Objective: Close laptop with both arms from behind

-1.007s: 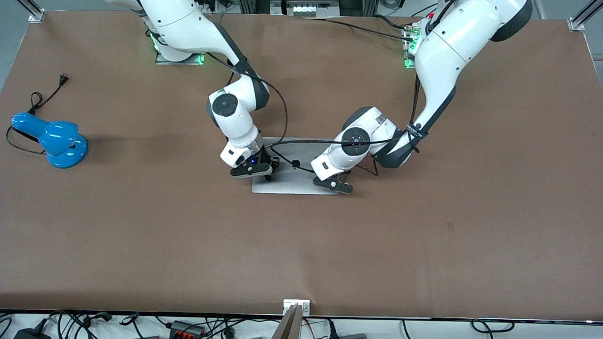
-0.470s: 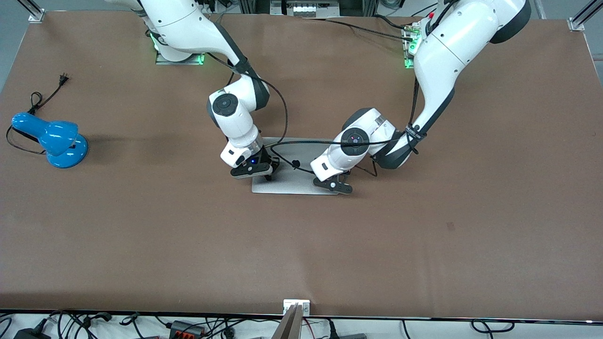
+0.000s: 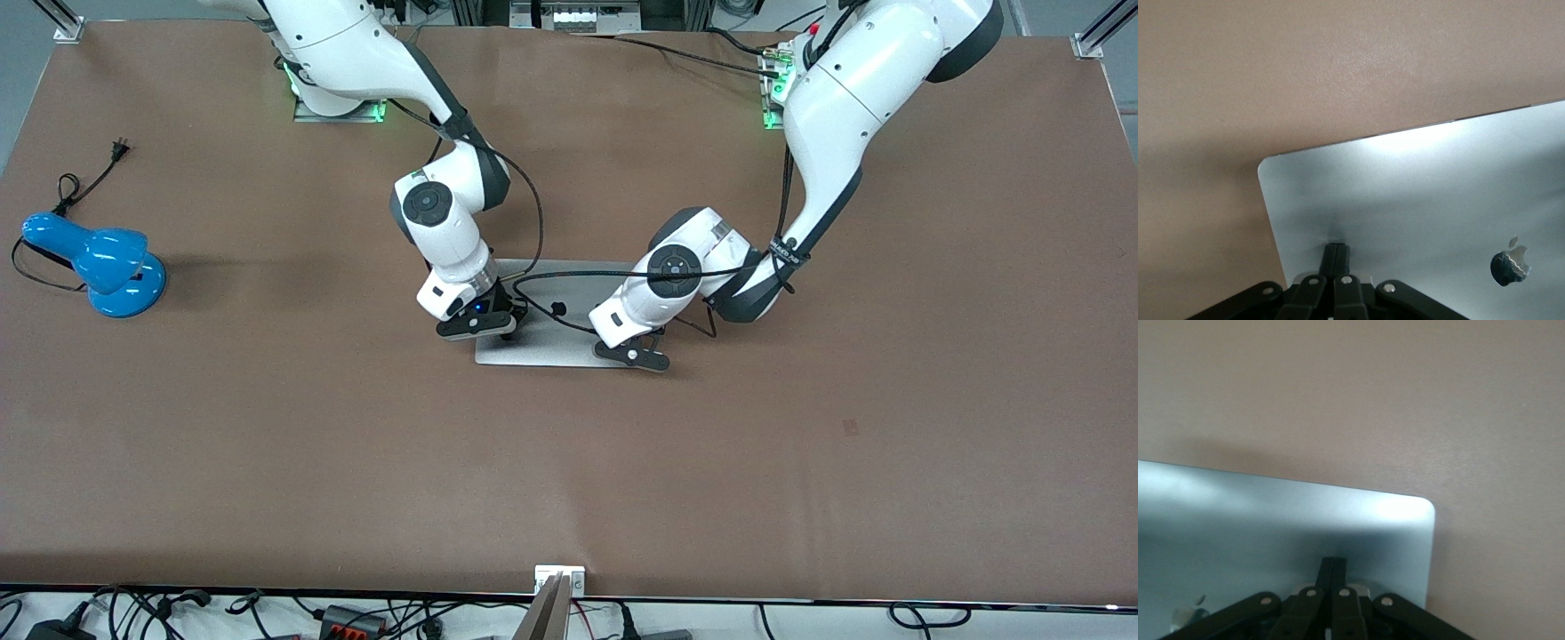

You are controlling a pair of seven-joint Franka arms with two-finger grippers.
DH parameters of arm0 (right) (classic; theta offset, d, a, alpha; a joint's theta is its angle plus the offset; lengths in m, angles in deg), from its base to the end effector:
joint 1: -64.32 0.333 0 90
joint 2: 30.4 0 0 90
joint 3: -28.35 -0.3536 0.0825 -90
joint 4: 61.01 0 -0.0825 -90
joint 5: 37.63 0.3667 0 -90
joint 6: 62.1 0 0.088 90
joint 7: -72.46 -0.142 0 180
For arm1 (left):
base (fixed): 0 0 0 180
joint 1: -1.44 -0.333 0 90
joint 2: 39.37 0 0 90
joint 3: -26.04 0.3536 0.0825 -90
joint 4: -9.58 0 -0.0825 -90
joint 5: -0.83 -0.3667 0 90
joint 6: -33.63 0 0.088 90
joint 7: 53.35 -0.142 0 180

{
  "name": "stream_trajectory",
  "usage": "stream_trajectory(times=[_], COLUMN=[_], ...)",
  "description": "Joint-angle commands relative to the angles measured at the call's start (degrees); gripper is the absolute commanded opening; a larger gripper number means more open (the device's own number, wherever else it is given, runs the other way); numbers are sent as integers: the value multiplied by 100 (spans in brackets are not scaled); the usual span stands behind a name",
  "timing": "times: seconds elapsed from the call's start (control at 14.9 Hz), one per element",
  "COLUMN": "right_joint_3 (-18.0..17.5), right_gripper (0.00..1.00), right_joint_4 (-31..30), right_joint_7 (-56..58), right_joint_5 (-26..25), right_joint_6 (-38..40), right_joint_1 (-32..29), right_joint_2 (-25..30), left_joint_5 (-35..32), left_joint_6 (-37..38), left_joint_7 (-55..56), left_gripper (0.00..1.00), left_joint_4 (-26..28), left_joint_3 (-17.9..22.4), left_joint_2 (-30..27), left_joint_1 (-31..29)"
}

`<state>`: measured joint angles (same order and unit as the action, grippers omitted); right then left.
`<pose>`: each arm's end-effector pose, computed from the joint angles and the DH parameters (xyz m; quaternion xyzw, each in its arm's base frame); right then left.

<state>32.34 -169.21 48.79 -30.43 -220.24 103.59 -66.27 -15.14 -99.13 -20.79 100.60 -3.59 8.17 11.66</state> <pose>0.5517 0.3905 0.2072 -0.9907 -0.0546 -0.1024 0.0705 0.5838 -0.4013 0.1960 0.9927 -0.0855 -0.0427 0.0736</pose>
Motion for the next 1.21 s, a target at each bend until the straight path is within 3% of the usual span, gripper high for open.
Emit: stream_trajectory(times=[0.0, 0.27, 0.4, 0.67, 0.81, 0.87, 0.94, 1.01, 1.14], right_joint_3=[155, 259, 356, 646, 778, 892, 1006, 1085, 1244], right_gripper=[0, 0, 0, 0, 18, 41, 82, 100, 100], right_joint_4=[693, 1616, 1986, 2234, 2234, 2234, 2234, 2234, 2234], right_joint_7=[73, 90, 99, 152, 152, 169, 187, 205, 257], right_joint_5=[-139, -157, -218, -236, -227, -227, -201, -175, -183], right_joint_6=[1238, 3066, 3937, 5081, 5530, 5732, 5951, 6110, 6330], right_joint_1=[37, -24, -24, -51, -68, -68, -77, -95, -104], right_joint_2=[97, 220, 334, 886, 1185, 1326, 1458, 1572, 1801], left_joint_5=[-169, -108, -90, -90, -90, -90, -90, -99, -116], left_joint_6=[154, 671, 1128, 1998, 2350, 2473, 2614, 2789, 3053], left_joint_7=[110, 110, 102, 23, 5, -4, -13, -21, -21], left_gripper=[0, 0, 0, 0, 0, 0, 0, 0, 0], left_joint_4=[-102, -102, -94, -50, -14, 29, 47, 56, 65], left_joint_3=[9, -61, -288, -684, -1183, -1525, -1894, -2289, -2941], left_joint_2=[-60, -384, -665, -1246, -1457, -1588, -1651, -1677, -1730], left_joint_1=[-2, -308, -633, -1318, -1950, -2397, -2845, -3328, -4173])
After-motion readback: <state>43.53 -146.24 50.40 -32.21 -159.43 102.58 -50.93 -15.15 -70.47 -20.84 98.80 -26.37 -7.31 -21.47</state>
